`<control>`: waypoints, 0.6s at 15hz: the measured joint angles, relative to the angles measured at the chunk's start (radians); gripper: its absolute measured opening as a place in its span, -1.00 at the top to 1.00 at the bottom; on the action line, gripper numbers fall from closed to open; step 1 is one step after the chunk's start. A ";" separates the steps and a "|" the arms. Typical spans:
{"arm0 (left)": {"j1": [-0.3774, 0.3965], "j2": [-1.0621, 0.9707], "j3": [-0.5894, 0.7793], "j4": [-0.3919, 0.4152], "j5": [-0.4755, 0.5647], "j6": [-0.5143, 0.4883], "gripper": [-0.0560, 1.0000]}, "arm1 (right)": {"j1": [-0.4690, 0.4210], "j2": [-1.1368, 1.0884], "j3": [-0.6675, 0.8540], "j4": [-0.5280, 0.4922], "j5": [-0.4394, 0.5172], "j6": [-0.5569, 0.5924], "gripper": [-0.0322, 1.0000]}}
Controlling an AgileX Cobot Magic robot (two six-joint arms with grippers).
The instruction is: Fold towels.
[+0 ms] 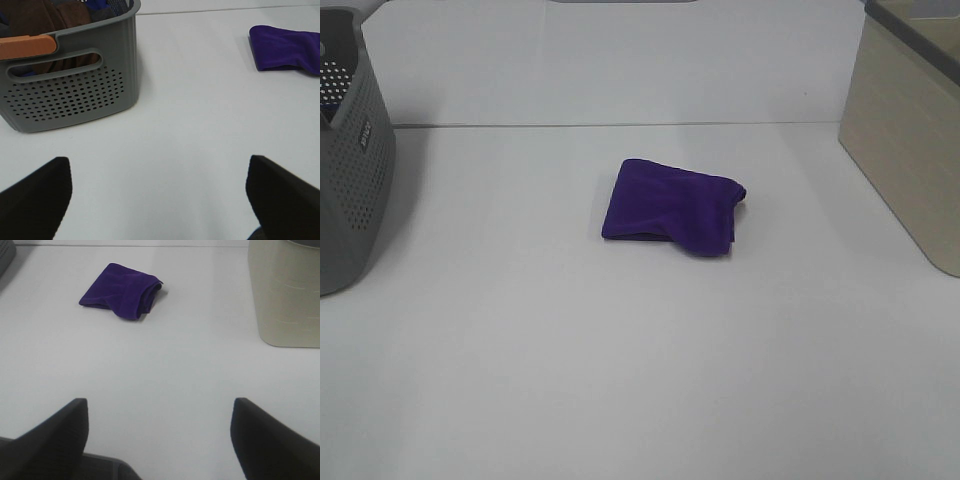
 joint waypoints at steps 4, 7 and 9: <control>0.034 0.000 0.000 -0.002 0.000 0.000 -0.75 | -0.058 0.000 0.000 0.008 -0.001 0.000 -0.55; 0.034 0.000 0.000 -0.003 0.000 0.000 -0.75 | -0.058 0.000 0.000 0.010 -0.001 0.000 -0.55; 0.034 0.000 0.000 -0.003 0.000 0.000 -0.75 | -0.058 0.000 0.000 0.014 -0.001 0.000 -0.55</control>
